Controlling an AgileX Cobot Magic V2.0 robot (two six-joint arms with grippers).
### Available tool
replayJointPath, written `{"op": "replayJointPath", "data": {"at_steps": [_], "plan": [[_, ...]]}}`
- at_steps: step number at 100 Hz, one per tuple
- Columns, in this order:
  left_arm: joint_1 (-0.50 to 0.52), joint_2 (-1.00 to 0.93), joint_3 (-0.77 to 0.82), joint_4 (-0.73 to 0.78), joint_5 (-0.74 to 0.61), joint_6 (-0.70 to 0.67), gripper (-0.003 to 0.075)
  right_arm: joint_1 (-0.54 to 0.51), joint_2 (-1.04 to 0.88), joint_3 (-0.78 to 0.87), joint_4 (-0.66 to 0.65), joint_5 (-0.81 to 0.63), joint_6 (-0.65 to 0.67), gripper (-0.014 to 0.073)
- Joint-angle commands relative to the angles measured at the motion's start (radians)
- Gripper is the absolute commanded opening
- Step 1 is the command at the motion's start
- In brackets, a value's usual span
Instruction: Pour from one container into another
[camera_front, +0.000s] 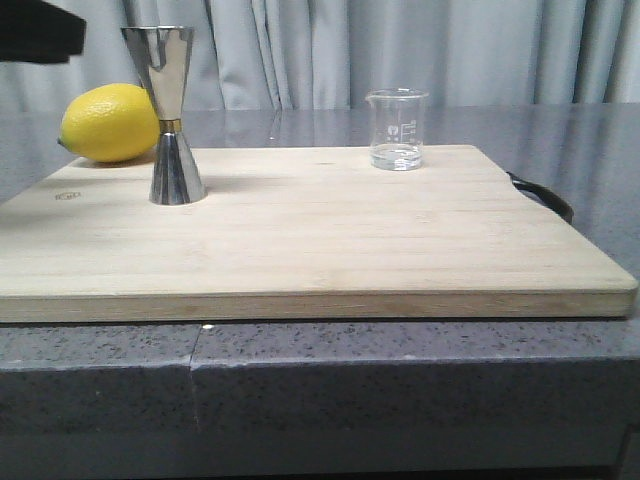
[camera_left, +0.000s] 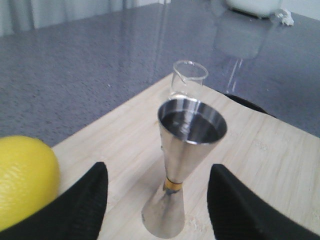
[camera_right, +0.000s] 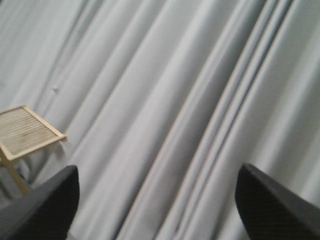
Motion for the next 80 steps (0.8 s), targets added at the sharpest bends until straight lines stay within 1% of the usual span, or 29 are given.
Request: {"op": "replayJointPath", "data": {"at_steps": [1,8,14,22,29,34,42,51,56,65,73,80], "plan": [[0.059,-0.108,-0.049,-0.062,0.113,-0.062,0.0332,0.0,-0.019,-0.033,0.044,0.174,0.0,0.0573],[0.122,-0.16,-0.082,-0.073,0.113,-0.092,0.0291,0.0,-0.019,-0.033,0.044,0.287,0.0,0.057],[0.176,-0.191,-0.122,-0.097,0.113,-0.121,0.0266,-0.009,-0.019,-0.033,0.042,0.344,0.0,0.0563],[0.253,-0.202,-0.18,-0.162,0.113,-0.163,0.026,-0.023,-0.019,-0.033,0.042,0.409,0.0,0.0545],[0.281,-0.204,-0.226,-0.231,0.113,-0.229,0.0259,-0.025,-0.019,-0.033,0.042,0.476,0.0,0.0531],[0.277,-0.206,-0.25,-0.252,0.111,-0.253,0.0246,-0.025,-0.019,-0.033,0.042,0.521,0.0,0.0524],[0.242,-0.227,-0.269,-0.256,0.086,-0.253,0.0182,-0.025,-0.019,-0.026,0.042,0.563,0.0,0.0517],[0.188,-0.271,-0.27,-0.227,0.003,-0.246,0.0104,-0.025,-0.021,-0.009,0.042,0.562,0.0,0.0517],[0.16,-0.297,-0.27,-0.195,-0.063,-0.237,0.0077,-0.025,-0.021,0.004,0.042,0.562,0.0,0.0517],[0.125,-0.35,-0.27,-0.113,-0.205,-0.224,0.0069,-0.025,-0.027,0.019,0.042,0.564,0.0,0.0517],[0.122,-0.416,-0.27,-0.032,-0.351,-0.228,0.0069,-0.025,-0.042,0.034,0.042,0.581,0.0,0.0517],[0.119,-0.48,-0.26,-0.009,-0.442,-0.252,0.0069,-0.025,-0.067,0.057,0.042,0.598,0.0,0.0517]]}}
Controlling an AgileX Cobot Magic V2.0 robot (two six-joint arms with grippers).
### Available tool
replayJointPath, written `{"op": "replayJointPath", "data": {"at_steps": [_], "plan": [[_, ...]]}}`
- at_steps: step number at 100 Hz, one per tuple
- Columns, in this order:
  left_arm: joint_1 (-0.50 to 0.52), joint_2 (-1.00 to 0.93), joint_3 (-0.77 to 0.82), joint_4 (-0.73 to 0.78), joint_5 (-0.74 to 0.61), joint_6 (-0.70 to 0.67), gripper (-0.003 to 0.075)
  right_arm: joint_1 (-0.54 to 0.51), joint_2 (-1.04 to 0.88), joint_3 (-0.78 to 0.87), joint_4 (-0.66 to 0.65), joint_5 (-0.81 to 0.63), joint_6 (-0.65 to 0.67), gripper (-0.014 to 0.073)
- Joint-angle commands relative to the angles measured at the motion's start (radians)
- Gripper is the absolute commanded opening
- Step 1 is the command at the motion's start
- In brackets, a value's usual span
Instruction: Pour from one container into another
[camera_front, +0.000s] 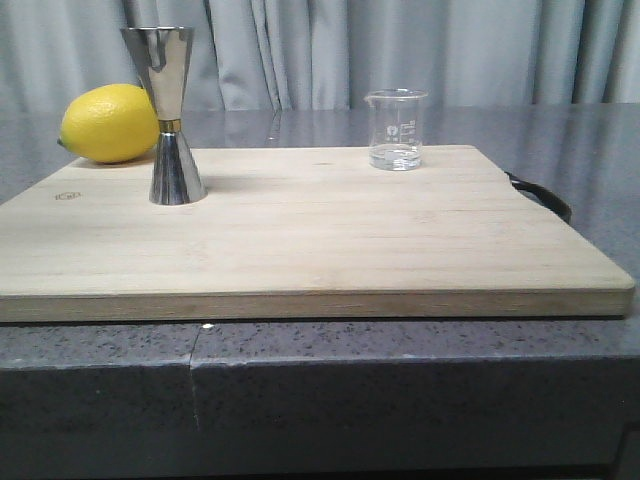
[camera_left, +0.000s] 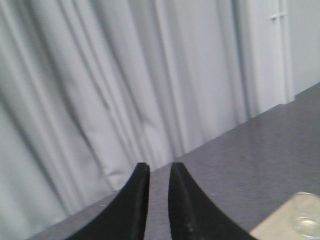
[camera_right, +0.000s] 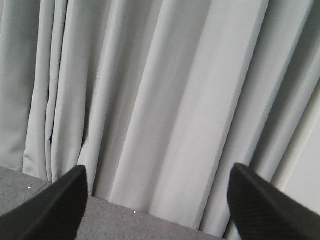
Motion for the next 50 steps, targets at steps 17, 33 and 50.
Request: {"op": "replayJointPath", "data": {"at_steps": [17,33,50], "plan": [[-0.01,-0.263,0.089,-0.058,-0.193,-0.024,0.0068,-0.006,-0.193,0.128,0.038,0.003,0.0,0.0514],[-0.01,-0.462,0.289,-0.082,-0.295,-0.024,0.0064,-0.004,-0.385,0.318,0.052,-0.091,0.0,0.0374],[-0.01,-0.666,0.532,-0.143,-0.451,-0.022,0.0064,-0.004,-0.587,0.507,0.052,-0.121,0.0,0.0106]]}}
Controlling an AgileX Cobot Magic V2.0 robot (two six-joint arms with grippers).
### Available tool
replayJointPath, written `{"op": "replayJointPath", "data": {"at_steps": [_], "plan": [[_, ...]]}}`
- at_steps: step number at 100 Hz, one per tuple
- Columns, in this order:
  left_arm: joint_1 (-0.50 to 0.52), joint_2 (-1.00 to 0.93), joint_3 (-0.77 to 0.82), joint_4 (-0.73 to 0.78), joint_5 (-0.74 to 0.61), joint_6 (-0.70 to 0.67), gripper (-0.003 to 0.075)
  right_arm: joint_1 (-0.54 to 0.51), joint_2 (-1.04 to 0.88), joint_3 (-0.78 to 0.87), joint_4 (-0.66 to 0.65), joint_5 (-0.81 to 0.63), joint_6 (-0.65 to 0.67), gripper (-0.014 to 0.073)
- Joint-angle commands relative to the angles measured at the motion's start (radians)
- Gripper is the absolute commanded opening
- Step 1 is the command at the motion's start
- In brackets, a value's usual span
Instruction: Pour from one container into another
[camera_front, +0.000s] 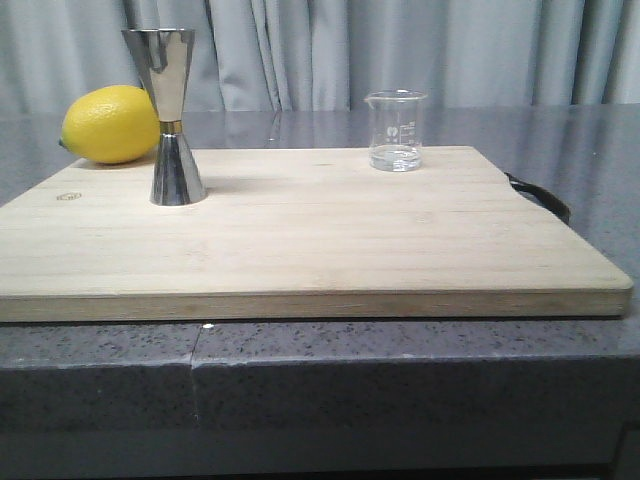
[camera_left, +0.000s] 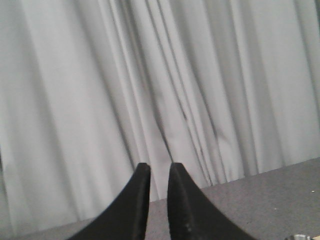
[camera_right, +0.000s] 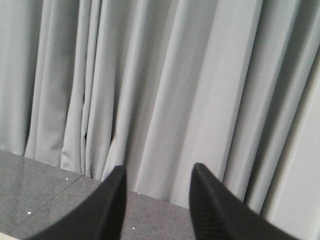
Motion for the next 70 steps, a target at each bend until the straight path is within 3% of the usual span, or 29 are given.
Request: {"op": "replayJointPath", "data": {"at_steps": [1,15,26,36,70], "plan": [[-0.008,-0.086,0.086,-0.079,-0.107,-0.011,0.0064,-0.004,-0.091,0.063,0.008,-0.036,-0.002,0.0095],[-0.008,-0.205,0.247,-0.091,-0.163,-0.011,0.0055,-0.004,-0.231,0.186,0.008,0.081,-0.002,-0.0076],[-0.008,-0.246,0.346,-0.101,-0.169,-0.011,-0.002,-0.004,-0.311,0.252,0.008,0.133,-0.002,-0.0075],[-0.017,-0.248,0.415,-0.236,-0.236,-0.009,-0.0019,-0.004,-0.35,0.292,0.008,0.135,-0.002,-0.0075],[-0.141,-0.248,0.443,-0.236,-0.247,-0.009,-0.0019,-0.004,-0.354,0.303,0.008,0.117,-0.002,-0.0075]]}}
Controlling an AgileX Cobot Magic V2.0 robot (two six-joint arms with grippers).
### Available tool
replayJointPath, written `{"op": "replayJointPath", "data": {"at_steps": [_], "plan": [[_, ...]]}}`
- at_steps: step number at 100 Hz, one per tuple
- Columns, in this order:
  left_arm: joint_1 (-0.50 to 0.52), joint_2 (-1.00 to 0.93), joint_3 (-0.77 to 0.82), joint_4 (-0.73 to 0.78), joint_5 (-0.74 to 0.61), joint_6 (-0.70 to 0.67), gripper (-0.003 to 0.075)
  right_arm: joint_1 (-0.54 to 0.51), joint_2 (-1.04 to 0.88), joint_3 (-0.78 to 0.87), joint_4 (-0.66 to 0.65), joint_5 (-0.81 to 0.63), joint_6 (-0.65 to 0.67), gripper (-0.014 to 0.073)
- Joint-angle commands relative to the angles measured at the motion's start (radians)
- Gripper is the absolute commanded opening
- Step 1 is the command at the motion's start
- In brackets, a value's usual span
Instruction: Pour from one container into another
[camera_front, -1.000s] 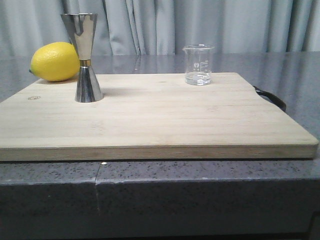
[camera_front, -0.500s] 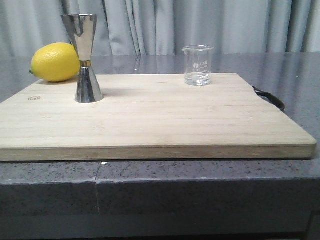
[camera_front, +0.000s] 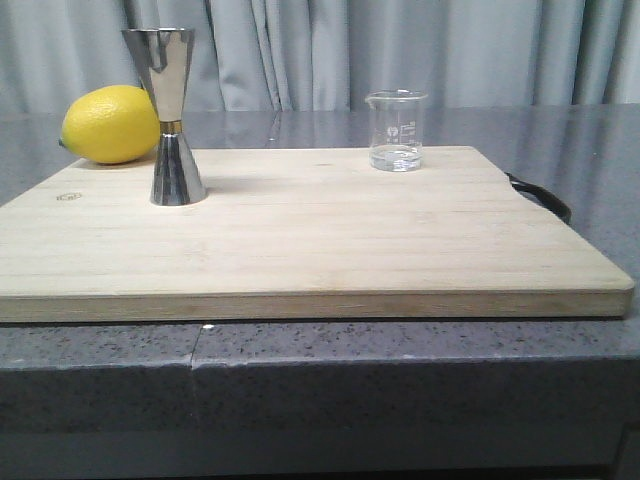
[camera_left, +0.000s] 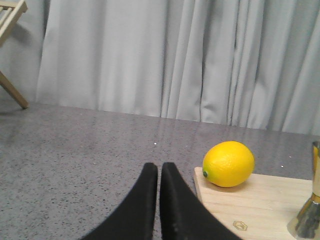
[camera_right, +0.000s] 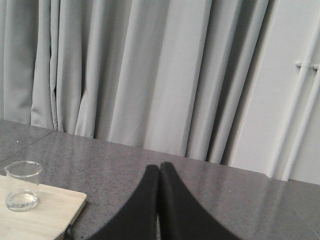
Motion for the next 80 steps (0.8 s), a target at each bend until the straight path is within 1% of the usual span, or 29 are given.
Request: {"op": "replayJointPath", "data": {"at_steps": [1,12,41,59,63,74,80], "plan": [[-0.025,0.008,-0.029,-0.039,0.016,-0.009,-0.002,-0.004,0.007,-0.026,-0.001,-0.056,-0.002,-0.0075],[-0.039,0.008,-0.029,-0.039,0.016,-0.009,-0.002,-0.004,0.007,-0.026,-0.001,-0.086,-0.002,-0.0075],[-0.053,0.008,-0.029,-0.039,0.016,-0.011,-0.002,-0.004,0.007,-0.026,-0.001,-0.086,-0.002,-0.0075],[-0.118,0.008,-0.029,-0.039,0.011,-0.011,-0.002,-0.004,0.007,-0.026,-0.001,-0.086,-0.002,-0.0075],[-0.141,0.008,-0.029,-0.036,-0.008,-0.003,-0.0019,-0.004,0.007,-0.026,-0.001,-0.086,-0.002,-0.0075],[-0.189,-0.003,-0.029,-0.041,-0.138,0.001,-0.0019,-0.004,0.007,-0.026,-0.001,-0.086,-0.002,-0.0075],[-0.21,-0.005,-0.029,-0.005,-0.173,-0.008,-0.002,-0.004,0.007,-0.026,-0.001,-0.086,-0.002,-0.0075]]}}
